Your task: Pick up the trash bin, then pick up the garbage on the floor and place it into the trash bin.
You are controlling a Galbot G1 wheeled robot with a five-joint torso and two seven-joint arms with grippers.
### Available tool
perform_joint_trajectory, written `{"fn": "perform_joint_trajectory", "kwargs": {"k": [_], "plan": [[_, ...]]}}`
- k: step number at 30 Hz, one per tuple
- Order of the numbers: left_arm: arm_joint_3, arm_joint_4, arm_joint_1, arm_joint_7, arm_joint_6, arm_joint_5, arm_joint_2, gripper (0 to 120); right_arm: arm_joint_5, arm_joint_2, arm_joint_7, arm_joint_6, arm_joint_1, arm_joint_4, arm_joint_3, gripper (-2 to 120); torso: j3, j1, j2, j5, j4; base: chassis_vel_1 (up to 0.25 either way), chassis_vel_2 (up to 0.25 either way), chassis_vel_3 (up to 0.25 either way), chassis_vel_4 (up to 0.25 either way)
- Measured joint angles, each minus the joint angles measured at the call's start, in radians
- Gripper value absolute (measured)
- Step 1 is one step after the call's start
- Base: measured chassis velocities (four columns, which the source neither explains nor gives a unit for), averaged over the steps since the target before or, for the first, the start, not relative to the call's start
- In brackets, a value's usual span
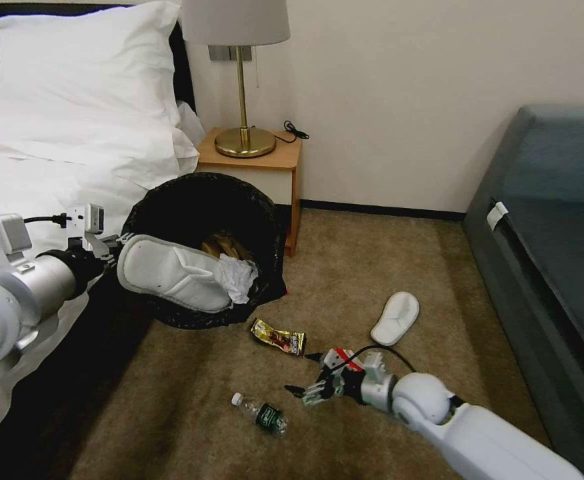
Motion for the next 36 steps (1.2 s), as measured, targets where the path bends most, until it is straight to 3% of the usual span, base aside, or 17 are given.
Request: {"fn": "perform_joint_trajectory", "kwargs": {"k": [4,6,14,22,36], "plan": [[-0.003,0.004,-0.006,-0.002,0.0,-0.002,0.004,1,-0.017,0.073,0.004,0.015,0.027,-0.09,-0.041,100,0.0,0.0,0.0,0.0003,0.0,0.0,0.0,0.0,0.0],[-0.007,0.007,-0.009,-0.002,0.0,-0.003,0.007,1,-0.034,0.154,0.008,0.028,0.043,-0.165,-0.066,100,0.0,0.0,0.0,0.0001,0.0001,0.0,0.0,0.0,0.0],[-0.008,-0.008,-0.006,-0.003,0.0,-0.003,-0.002,1,-0.085,0.293,0.008,0.061,0.048,-0.329,-0.082,100,0.0,0.0,0.0,0.0,0.0001,0.0,0.0,0.0,0.0],[-0.003,-0.026,0.001,-0.008,0.0,-0.002,-0.002,1,-0.13,0.348,0.034,0.077,0.037,-0.442,-0.079,100,0.0,0.0,0.0,0.0001,0.0001,0.0,0.0,0.0,0.0],[0.003,-0.04,0.011,-0.011,0.0,0.003,-0.008,1,-0.209,0.365,0.114,0.099,0.01,-0.512,-0.116,100,0.0,0.0,0.0,0.0004,0.0001,0.0,0.0,0.0,0.0]]}}
